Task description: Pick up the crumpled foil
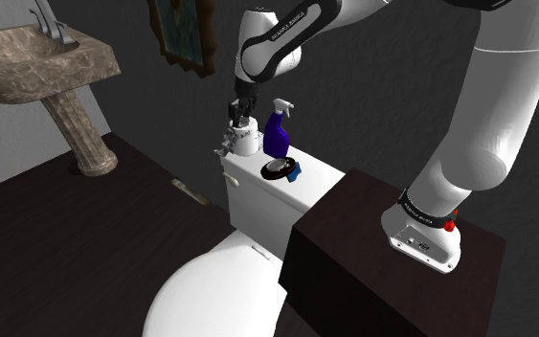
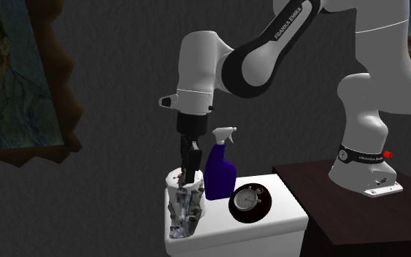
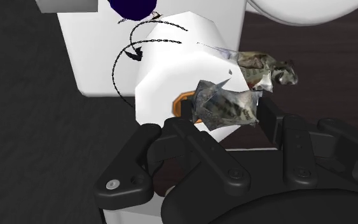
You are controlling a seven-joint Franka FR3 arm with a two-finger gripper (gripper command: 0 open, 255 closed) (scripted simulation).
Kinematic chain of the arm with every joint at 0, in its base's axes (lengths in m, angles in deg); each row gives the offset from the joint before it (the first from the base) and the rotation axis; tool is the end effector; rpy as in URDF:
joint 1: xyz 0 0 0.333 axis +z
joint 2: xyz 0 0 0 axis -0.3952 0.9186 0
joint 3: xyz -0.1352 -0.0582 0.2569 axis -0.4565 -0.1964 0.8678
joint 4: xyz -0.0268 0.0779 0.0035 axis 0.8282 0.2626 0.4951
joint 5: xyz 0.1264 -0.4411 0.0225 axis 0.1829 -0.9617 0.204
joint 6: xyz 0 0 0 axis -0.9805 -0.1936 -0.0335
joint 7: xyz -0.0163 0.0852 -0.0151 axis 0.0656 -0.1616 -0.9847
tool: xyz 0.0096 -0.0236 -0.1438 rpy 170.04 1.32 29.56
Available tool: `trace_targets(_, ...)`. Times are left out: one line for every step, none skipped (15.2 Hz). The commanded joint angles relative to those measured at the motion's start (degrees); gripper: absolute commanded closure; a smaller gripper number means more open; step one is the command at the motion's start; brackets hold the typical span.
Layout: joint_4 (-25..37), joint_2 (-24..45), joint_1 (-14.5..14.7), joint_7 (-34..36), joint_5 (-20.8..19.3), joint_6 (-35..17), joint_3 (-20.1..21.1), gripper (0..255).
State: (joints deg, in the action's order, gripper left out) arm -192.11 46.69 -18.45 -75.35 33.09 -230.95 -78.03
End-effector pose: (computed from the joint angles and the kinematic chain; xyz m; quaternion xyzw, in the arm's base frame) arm 0.6331 0.1359 0.1966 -0.9915 -0.1034 -0.0624 0.0486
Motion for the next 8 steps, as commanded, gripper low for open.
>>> trace_targets(0.2, -1.0, -0.1, 0.0, 0.1, 1.1, 0.0, 255)
trace_targets(0.4, -1.5, -0.1, 0.0, 0.1, 1.8, 0.0, 255)
trace_targets(0.6, -1.9, -0.1, 0.1, 0.1, 2.5, 0.0, 255)
trace_targets(0.8, -2.4, -0.1, 0.1, 0.1, 3.2, 0.0, 255)
trace_targets(1.0, -2.9, -0.1, 0.1, 0.1, 3.8, 0.0, 255)
trace_targets(1.2, -3.3, -0.2, 0.2, 0.1, 4.5, 0.1, 255)
trace_targets(1.5, -3.8, -0.2, 0.2, 0.2, 5.2, 0.1, 255)
trace_targets(1.7, -4.2, -0.2, 0.2, 0.2, 5.9, 0.1, 255)
